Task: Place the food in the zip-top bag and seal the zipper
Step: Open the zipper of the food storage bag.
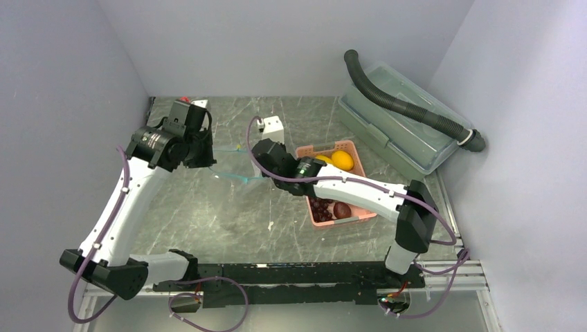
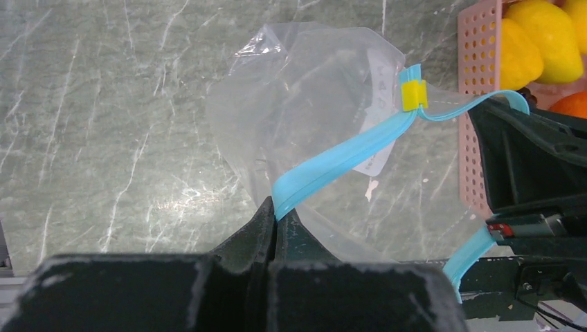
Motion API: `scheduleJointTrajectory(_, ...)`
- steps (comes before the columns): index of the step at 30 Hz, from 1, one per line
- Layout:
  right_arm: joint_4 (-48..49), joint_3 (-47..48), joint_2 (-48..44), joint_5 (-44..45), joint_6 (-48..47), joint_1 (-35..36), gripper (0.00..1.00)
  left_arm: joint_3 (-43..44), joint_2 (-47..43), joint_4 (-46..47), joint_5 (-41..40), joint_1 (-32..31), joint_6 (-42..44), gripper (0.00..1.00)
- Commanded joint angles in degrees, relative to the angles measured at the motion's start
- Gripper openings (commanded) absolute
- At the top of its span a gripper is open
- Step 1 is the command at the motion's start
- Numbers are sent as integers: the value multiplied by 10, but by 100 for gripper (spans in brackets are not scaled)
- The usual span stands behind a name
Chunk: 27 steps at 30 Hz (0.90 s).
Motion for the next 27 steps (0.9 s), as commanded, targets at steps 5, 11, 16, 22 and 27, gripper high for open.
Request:
scheduleJointTrajectory(5,43,-61,-26,-71,50,-32,0,21,29,12,-52,0,37,0)
scheduleJointTrajectory(11,67,-94,-26,-90,65,-40,0,34,53,18,-80,0,45,0)
scheduleJointTrajectory(16,96,-118,-19,-117,86,-53,0,42,73,31,-88,-2,57,0)
scheduleJointTrajectory(22,112,-126,-6,-136,100,-69,0,54,93,43,-105,-20,77,0)
scheduleJointTrajectory(27,126,-142,-3,-146,103,-78,0,57,101,51,-145,-28,86,0)
